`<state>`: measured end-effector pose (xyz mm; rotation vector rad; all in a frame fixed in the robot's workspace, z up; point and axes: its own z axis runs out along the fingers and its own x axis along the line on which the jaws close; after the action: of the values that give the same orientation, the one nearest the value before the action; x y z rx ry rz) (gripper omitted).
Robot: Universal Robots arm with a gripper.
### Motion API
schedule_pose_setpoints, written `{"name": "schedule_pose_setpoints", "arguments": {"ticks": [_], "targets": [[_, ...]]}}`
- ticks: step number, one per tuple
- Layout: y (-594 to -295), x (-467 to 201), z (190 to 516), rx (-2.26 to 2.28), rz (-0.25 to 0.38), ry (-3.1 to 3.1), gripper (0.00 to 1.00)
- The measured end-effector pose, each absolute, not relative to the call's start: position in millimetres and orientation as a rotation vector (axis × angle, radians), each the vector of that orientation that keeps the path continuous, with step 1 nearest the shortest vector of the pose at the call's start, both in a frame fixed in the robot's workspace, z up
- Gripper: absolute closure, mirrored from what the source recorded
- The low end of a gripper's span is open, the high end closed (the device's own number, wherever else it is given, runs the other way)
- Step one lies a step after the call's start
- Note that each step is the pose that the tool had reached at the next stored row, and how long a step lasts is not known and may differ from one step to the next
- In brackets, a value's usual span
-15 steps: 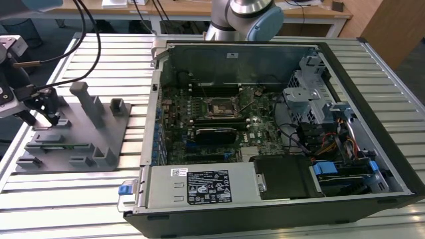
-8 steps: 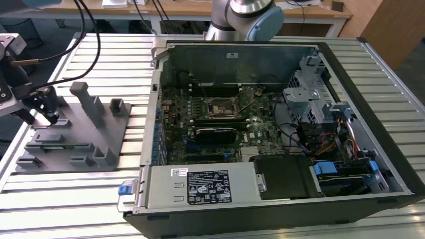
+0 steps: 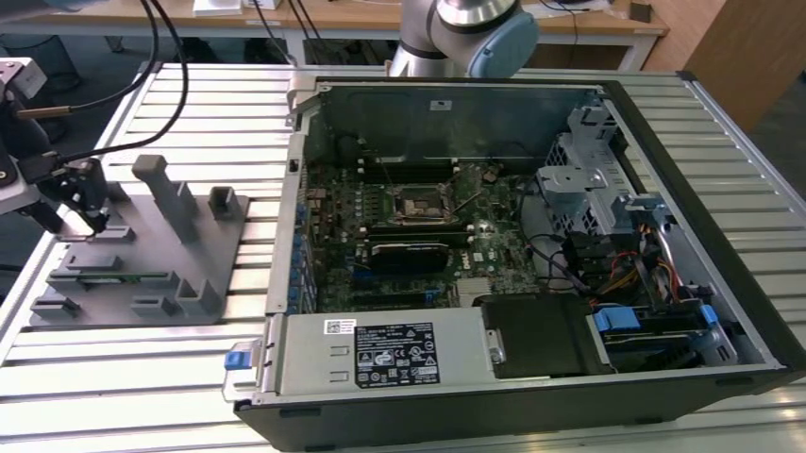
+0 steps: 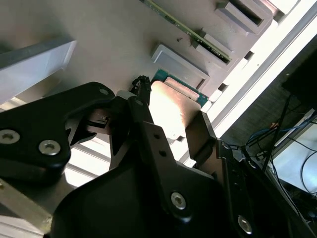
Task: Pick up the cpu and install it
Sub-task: 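Pick up the cpu and move it towards the insertion slot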
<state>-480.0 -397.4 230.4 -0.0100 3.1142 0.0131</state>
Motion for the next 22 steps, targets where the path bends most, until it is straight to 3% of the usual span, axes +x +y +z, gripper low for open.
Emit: {"name": "schedule_pose_setpoints", "arguments": {"ticks": [22], "targets": [[-397.4,-480.0,240.7,-0.01,0.013,3.114,0.47]]}}
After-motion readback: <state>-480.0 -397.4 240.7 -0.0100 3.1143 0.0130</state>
